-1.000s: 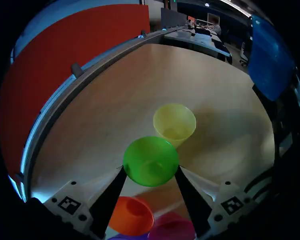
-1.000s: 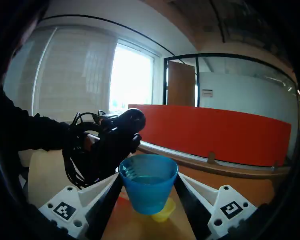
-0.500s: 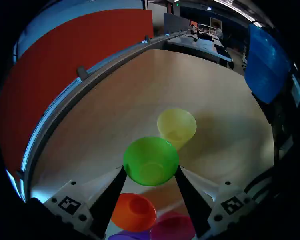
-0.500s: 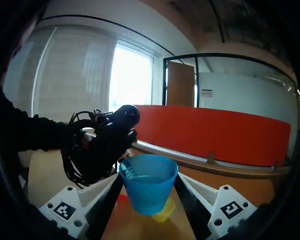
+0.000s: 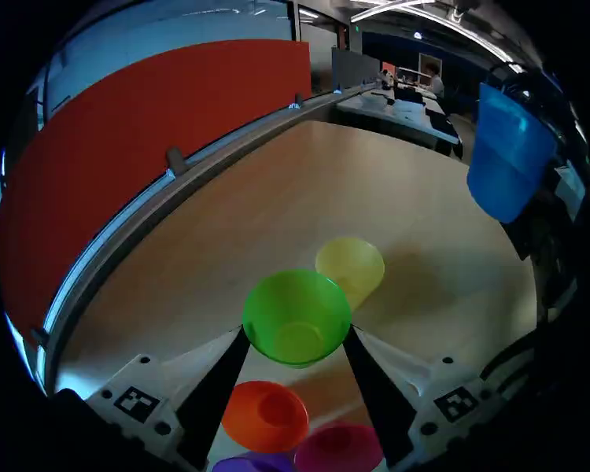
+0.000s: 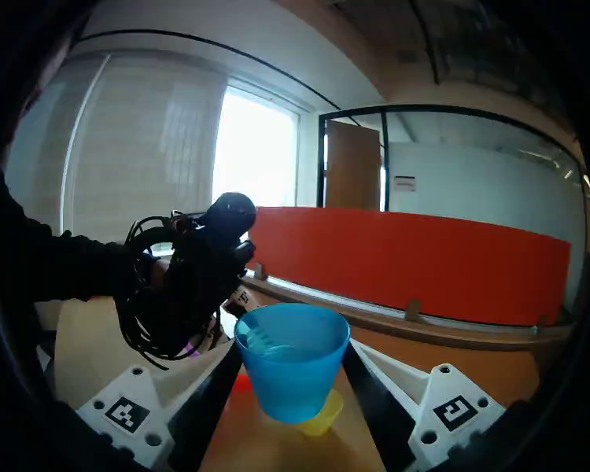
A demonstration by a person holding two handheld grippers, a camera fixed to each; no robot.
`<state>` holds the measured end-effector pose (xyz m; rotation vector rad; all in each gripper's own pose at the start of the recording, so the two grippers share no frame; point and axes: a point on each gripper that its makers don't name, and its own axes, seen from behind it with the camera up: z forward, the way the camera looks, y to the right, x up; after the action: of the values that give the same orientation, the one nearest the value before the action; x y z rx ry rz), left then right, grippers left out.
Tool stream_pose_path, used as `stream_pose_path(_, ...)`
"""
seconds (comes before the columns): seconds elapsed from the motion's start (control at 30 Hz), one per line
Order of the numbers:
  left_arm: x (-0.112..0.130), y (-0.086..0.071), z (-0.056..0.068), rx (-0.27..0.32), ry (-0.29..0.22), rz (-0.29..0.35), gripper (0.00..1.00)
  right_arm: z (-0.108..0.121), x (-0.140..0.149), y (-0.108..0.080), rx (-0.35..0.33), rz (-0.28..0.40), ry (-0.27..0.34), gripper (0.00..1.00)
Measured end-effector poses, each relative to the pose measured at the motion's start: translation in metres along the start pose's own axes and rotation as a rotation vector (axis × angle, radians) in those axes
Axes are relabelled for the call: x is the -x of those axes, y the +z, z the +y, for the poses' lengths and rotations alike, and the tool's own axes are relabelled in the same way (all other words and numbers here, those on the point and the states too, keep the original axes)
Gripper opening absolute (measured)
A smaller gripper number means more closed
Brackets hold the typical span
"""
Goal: Pour water
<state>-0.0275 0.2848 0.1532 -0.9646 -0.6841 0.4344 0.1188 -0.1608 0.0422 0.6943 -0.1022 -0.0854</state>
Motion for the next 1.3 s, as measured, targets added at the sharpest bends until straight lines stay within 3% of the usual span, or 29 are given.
stream_pose_path(0.67,-0.025,-0.036,-0.015,-0.067,-0.039,0.210,0.84,0.003,-0.003,-0.004,0.014,0.006,-0.001,0.89)
stream_pose_path(1.3,-0.049,-0.068,-0.018,-0.068,-0.089,0.397,0.84,0.003,-0.007,-0.005,0.019,0.010,-0.004,0.89)
